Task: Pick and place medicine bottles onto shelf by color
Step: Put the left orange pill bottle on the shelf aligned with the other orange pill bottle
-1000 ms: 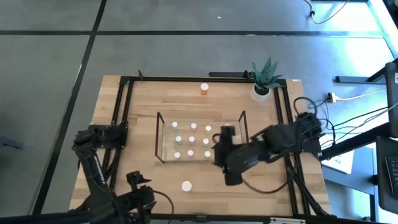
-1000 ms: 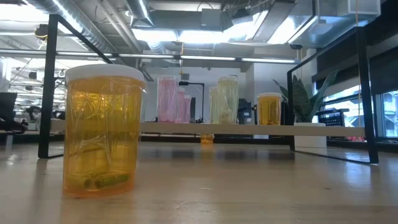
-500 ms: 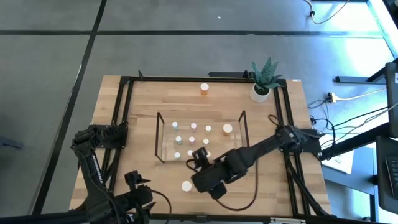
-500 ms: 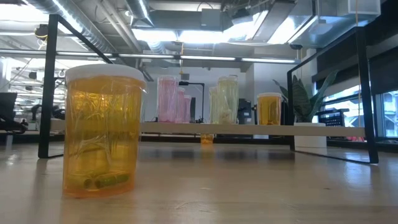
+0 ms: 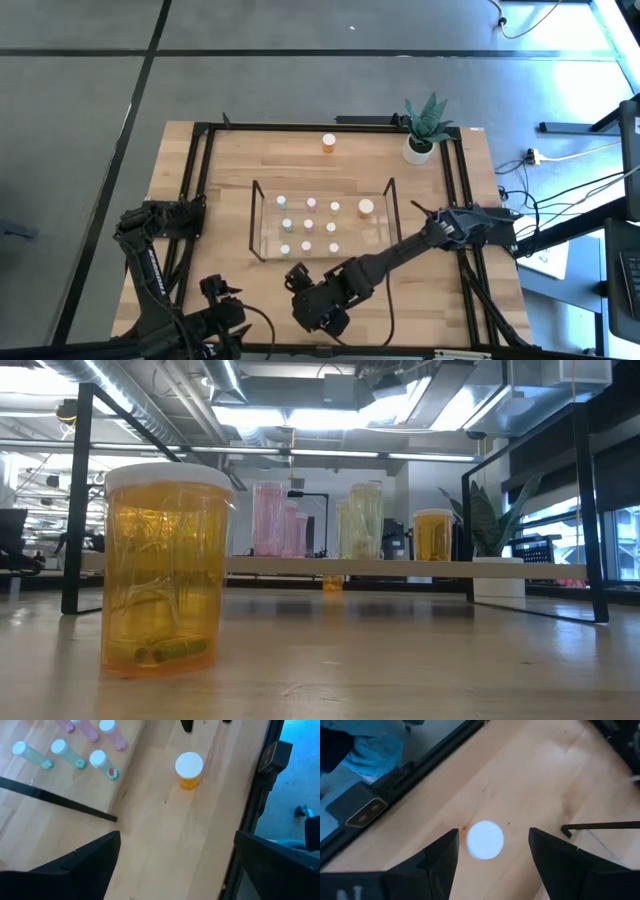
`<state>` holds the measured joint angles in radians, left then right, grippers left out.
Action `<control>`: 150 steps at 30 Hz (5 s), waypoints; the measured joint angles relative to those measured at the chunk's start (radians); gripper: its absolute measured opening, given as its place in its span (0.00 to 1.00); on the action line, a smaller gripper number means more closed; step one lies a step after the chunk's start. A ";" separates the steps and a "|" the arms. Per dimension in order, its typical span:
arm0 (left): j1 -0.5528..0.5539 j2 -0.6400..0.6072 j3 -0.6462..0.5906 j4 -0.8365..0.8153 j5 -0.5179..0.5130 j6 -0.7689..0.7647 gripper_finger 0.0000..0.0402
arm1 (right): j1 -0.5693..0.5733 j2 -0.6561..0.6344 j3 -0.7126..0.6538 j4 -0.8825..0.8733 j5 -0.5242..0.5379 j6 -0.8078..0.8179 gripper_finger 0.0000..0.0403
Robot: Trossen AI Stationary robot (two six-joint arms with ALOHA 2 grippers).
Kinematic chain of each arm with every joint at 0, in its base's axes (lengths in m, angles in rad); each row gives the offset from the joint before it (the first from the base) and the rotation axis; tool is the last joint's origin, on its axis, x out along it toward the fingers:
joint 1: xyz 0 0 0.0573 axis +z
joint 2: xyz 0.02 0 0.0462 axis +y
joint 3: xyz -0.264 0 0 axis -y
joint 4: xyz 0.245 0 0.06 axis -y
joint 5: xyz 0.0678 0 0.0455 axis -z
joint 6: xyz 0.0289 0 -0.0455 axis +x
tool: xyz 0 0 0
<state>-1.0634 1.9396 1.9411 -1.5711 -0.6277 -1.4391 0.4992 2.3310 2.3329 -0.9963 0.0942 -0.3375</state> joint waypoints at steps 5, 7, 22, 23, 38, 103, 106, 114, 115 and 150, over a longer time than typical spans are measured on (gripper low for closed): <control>0.000 0.000 0.000 0.000 -0.044 0.006 0.96 | 0.001 0.003 0.000 0.002 -0.002 0.017 0.60; 0.000 0.000 0.000 0.000 -0.053 0.017 0.96 | 0.000 0.003 0.000 0.002 -0.002 0.029 0.60; 0.001 0.000 0.000 0.004 -0.061 0.062 0.96 | 0.000 0.003 0.003 -0.014 -0.002 0.070 0.60; 0.001 0.000 0.000 0.005 -0.061 0.062 0.96 | 0.000 0.003 0.003 -0.014 -0.001 0.069 0.60; 0.010 0.001 -0.001 0.042 -0.059 0.141 0.96 | 0.000 0.003 0.003 -0.006 -0.001 0.068 0.60; 0.011 0.002 -0.001 0.047 -0.058 0.141 0.96 | -0.046 0.184 -0.002 0.033 -0.066 0.122 0.87; 0.011 0.002 -0.001 0.047 -0.058 0.141 0.96 | -0.046 0.195 -0.002 0.037 -0.070 0.122 0.87; 0.011 0.002 -0.001 0.047 -0.058 0.141 0.96 | -0.046 0.195 -0.002 0.039 -0.062 0.125 0.83; 0.011 0.002 -0.001 0.047 -0.058 0.141 0.96 | -0.047 0.196 -0.002 0.040 -0.062 0.127 0.81; 0.011 0.002 -0.001 0.047 -0.058 0.141 0.96 | -0.016 0.107 0.011 -0.094 -0.102 0.333 0.50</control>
<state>-1.0523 1.9411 1.9404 -1.5243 -0.6858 -1.2980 0.4832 2.4377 2.3443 -1.0902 -0.0078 -0.0043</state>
